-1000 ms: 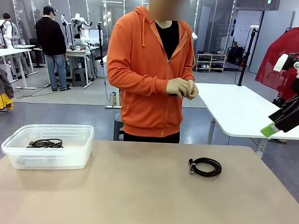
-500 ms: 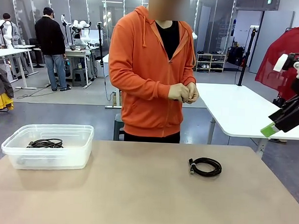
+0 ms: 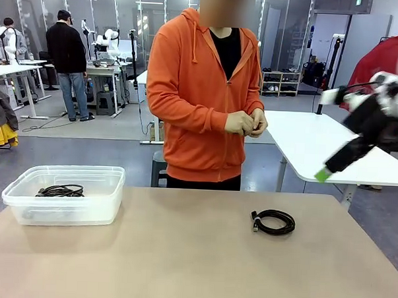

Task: Organize and store the cables.
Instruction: Place the USB Extension Cable into the Organizing box.

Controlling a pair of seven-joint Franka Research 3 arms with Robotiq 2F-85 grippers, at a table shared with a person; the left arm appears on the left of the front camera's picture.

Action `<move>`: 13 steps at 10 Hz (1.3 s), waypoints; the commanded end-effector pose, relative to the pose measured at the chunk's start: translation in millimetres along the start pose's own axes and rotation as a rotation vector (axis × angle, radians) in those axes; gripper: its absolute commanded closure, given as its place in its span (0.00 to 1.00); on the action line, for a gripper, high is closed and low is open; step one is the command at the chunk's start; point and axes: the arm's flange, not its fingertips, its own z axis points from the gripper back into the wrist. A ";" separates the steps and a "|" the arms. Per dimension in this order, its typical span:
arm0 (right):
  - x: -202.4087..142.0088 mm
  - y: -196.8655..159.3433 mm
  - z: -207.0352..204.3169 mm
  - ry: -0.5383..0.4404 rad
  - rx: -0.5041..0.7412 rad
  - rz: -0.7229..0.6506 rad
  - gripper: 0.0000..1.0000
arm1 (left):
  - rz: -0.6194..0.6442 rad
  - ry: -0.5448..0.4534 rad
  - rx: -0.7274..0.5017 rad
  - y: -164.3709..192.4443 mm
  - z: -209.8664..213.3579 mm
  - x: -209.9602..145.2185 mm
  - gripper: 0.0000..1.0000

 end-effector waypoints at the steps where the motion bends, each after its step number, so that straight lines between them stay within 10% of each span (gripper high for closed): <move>1: 53.7 -17.9 -34.8 0.040 -0.056 -0.309 0.00 | -0.002 0.012 0.007 -3.0 0.7 -0.1 0.00; 4: 75.4 -26.9 -98.1 0.019 -0.139 -0.539 0.00 | -0.002 0.012 0.007 -3.0 0.7 -0.1 0.00; 13: 107.2 -29.2 -144.3 0.133 -0.106 -0.506 0.00 | -0.002 0.012 0.007 -3.0 0.7 -0.1 0.00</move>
